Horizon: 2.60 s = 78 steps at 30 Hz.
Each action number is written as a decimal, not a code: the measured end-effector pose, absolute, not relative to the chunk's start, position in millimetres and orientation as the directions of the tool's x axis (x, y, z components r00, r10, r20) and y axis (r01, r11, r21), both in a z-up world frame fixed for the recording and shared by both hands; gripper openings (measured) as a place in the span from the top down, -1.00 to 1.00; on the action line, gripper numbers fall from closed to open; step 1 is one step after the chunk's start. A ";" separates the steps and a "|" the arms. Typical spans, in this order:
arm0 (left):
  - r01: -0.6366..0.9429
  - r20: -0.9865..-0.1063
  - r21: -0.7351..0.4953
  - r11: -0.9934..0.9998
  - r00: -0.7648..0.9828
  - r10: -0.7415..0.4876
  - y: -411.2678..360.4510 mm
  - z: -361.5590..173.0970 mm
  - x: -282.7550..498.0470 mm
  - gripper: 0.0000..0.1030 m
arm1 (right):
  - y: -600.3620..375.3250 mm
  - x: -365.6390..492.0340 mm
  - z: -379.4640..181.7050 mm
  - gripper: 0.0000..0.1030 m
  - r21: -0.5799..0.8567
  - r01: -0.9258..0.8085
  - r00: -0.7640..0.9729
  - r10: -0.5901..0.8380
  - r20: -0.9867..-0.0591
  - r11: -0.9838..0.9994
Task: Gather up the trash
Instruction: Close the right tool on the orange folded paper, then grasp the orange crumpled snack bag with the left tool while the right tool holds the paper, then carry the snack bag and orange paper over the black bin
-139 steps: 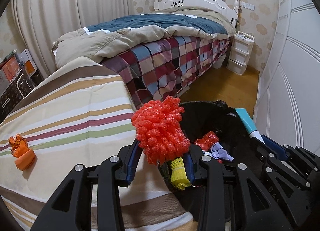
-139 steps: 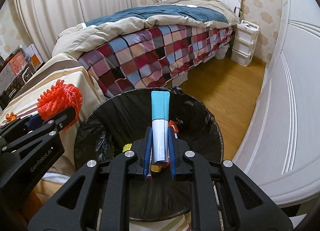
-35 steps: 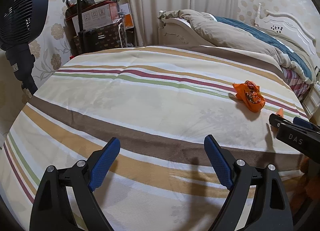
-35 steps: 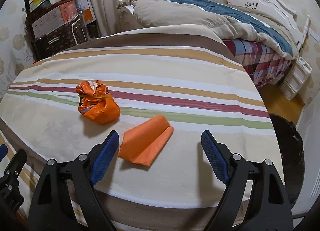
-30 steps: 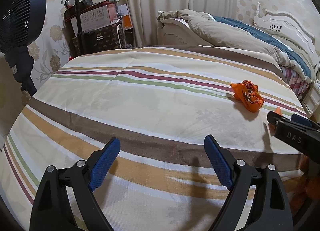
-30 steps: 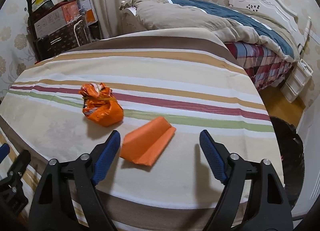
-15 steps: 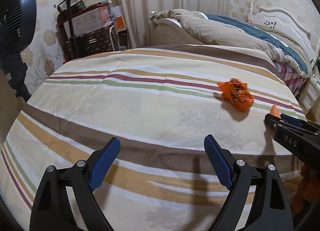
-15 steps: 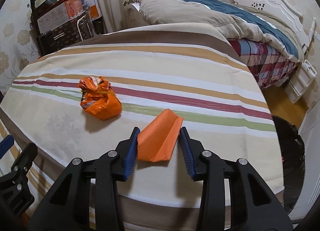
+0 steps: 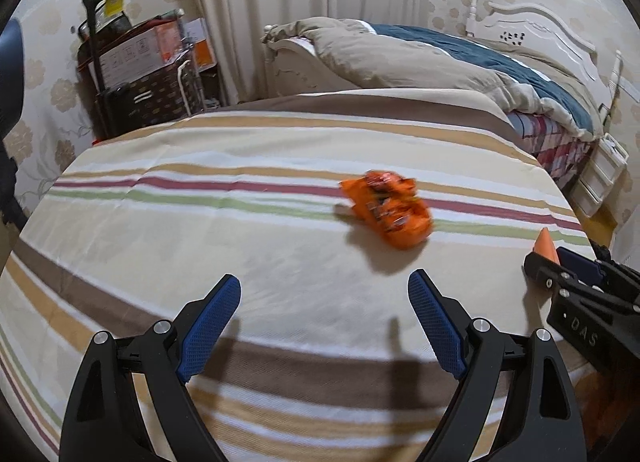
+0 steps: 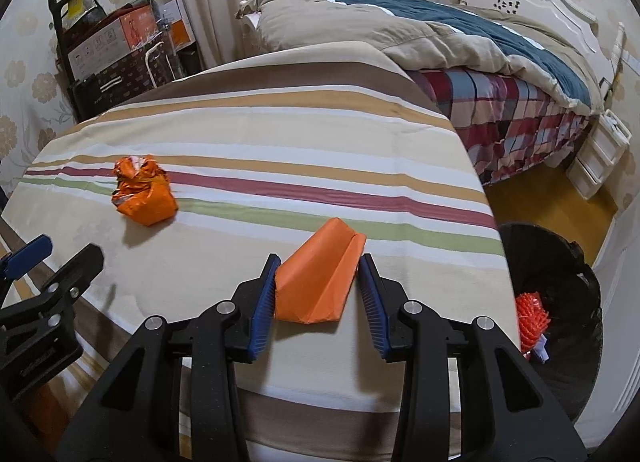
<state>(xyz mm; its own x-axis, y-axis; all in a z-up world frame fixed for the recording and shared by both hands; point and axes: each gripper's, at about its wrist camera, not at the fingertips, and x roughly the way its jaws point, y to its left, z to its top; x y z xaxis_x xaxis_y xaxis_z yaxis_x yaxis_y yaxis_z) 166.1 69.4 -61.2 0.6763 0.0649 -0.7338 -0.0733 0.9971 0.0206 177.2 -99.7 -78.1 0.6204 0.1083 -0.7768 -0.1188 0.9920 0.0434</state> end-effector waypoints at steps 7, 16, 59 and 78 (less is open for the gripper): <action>-0.065 -0.730 0.051 0.997 0.679 0.082 48.5 -61.5 191.9 -0.66 | -111.8 179.4 -78.8 0.25 0.074 -0.126 0.622 0.137 -0.771 0.989; -0.085 -0.754 0.068 0.994 0.648 0.107 44.9 -66.8 216.4 -0.66 | -113.0 183.1 -78.9 0.25 0.080 -0.142 0.621 0.152 -0.769 0.987; 0.024 -0.751 -0.021 1.000 0.659 -0.031 46.6 -63.5 163.5 0.21 | -114.9 159.7 -75.9 0.25 0.077 -0.137 0.627 0.147 -0.765 0.988; 0.049 -0.723 -0.034 0.998 0.689 -0.058 42.5 -51.4 109.7 0.21 | -115.3 92.6 -65.0 0.25 0.063 -0.139 0.654 0.139 -0.744 0.988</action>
<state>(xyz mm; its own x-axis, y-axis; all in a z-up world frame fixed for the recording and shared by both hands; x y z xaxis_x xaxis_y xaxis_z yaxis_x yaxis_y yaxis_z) 109.7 42.5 -51.4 0.6886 -0.0584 -0.7228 0.0494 0.9982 -0.0335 92.6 -115.3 -65.0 0.6540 0.1389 -0.7437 -0.1387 0.9884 0.0626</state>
